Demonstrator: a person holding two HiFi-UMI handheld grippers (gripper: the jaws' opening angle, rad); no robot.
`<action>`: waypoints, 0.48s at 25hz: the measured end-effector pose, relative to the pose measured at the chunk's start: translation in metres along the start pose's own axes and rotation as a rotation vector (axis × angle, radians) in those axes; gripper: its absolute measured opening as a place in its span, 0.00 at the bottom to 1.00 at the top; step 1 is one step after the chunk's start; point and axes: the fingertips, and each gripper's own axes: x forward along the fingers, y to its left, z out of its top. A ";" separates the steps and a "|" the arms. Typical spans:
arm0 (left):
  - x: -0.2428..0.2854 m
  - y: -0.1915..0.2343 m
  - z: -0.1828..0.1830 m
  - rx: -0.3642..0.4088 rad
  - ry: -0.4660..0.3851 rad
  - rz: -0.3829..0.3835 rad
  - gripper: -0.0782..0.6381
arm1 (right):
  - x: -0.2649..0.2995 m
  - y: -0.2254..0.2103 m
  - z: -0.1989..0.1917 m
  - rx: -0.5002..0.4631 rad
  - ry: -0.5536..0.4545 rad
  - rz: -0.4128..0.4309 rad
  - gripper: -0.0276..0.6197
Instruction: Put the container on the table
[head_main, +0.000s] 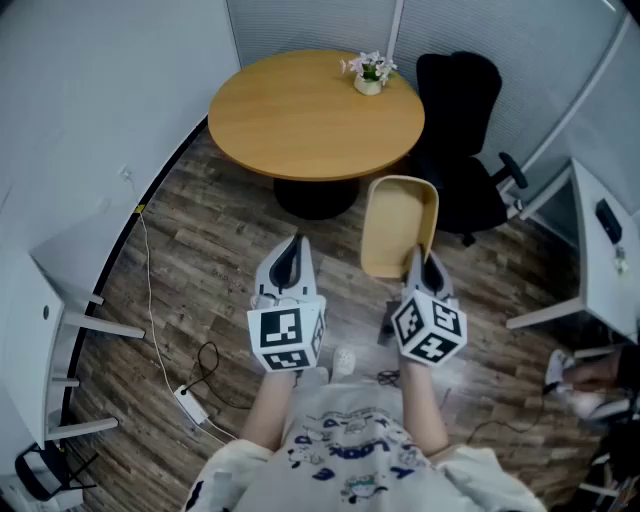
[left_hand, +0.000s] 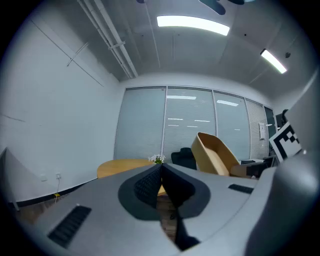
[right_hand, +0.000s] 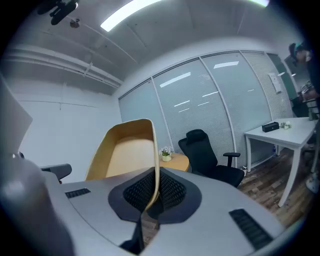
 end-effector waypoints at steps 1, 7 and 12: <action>0.002 0.000 0.000 0.000 0.001 0.001 0.11 | 0.002 -0.001 0.001 0.000 0.001 0.001 0.06; 0.017 -0.002 0.000 0.000 0.010 0.005 0.11 | 0.016 -0.007 0.003 0.003 0.007 0.003 0.06; 0.031 -0.004 -0.003 -0.002 0.016 0.008 0.11 | 0.030 -0.012 0.004 0.009 0.009 0.007 0.06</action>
